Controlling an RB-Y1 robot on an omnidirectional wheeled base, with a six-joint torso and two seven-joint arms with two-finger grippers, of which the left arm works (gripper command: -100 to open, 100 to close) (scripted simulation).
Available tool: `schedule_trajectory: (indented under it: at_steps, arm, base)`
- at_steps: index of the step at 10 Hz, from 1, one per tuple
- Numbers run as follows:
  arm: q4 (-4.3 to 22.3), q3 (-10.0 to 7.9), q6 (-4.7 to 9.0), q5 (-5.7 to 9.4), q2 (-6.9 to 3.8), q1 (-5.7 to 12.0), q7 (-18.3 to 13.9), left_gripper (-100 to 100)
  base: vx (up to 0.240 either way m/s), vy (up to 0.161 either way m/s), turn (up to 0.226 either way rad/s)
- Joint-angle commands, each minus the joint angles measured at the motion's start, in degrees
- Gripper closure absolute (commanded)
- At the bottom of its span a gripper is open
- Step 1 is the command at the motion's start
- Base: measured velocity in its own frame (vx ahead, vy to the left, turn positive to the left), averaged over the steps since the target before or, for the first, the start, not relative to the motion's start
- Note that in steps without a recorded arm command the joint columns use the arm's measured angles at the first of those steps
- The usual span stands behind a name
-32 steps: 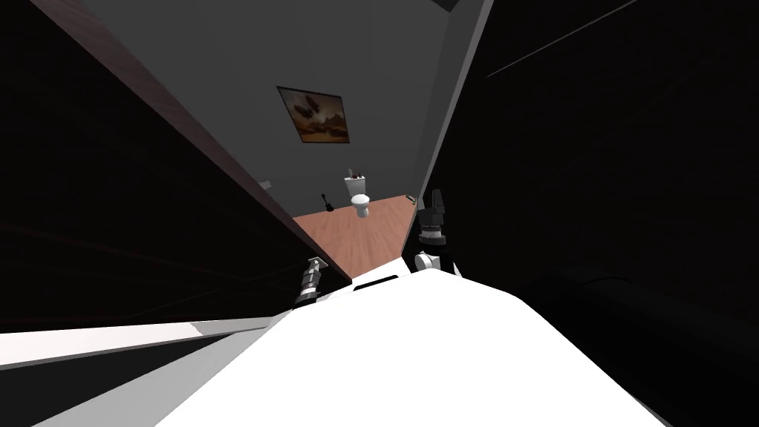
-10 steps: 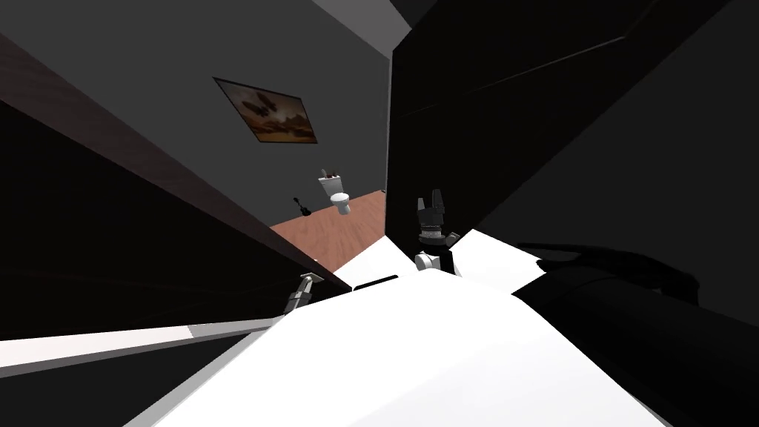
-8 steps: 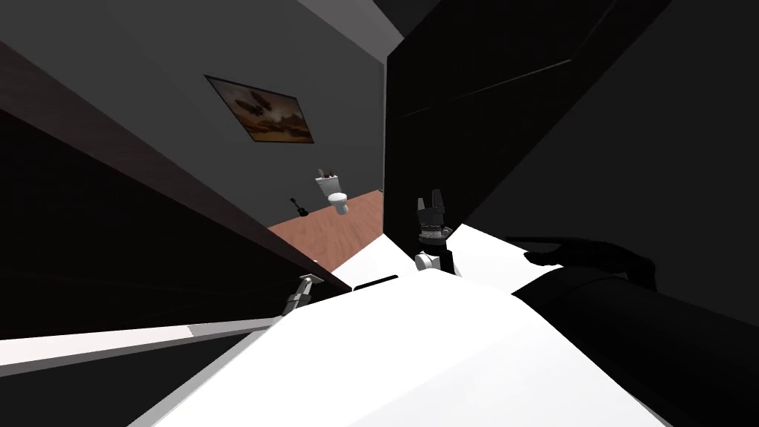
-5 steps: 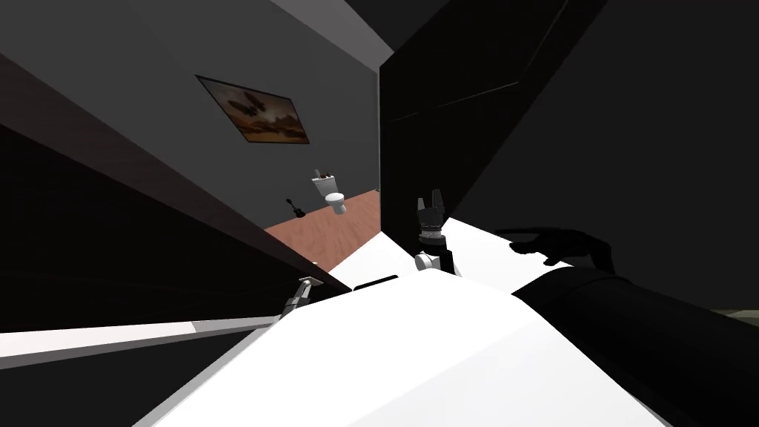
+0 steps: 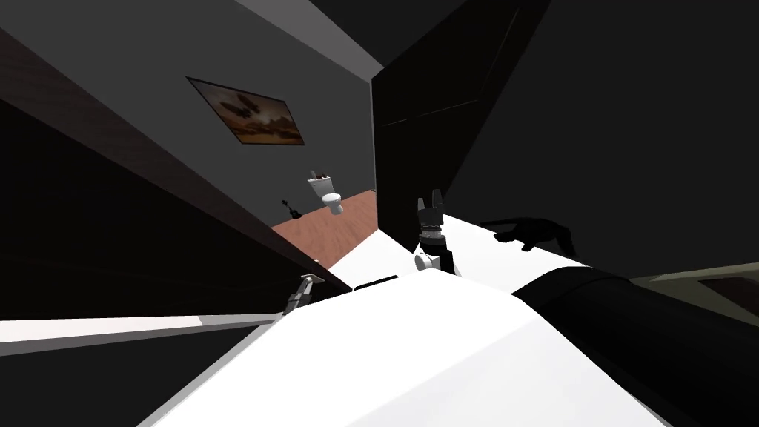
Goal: Pull the door open
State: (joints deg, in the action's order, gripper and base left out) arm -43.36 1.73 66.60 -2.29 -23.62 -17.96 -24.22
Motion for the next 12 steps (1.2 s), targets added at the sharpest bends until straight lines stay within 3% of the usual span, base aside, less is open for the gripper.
schedule_trajectory:
  at_steps: [1,2,4,6,8,11,12]
  arm:
    - [1.9,0.27,-0.35,0.45,0.08,1.90,0.3,100]
    - [2.4,0.35,-0.51,0.62,0.11,2.52,0.4,100]
    - [5.0,0.77,-1.38,1.54,0.32,5.81,0.9,100]
    - [6.7,1.04,-1.95,2.15,0.45,7.97,1.2,100]
    - [7.3,1.13,-2.15,2.35,0.49,8.70,1.3,100]
    - [10.9,1.71,-3.34,3.62,0.77,13.24,2.0,100]
    - [11.5,1.81,-3.54,3.83,0.82,13.99,2.1,100]
  base:
    - [-0.166,0.067,-0.117]
    - [-0.130,0.031,-0.083]
    - [-0.186,0.035,-0.134]
    - [-0.184,0.048,-0.114]
    - [-0.093,0.035,-0.041]
    - [-0.156,0.040,-0.133]
    - [-0.192,0.078,-0.134]
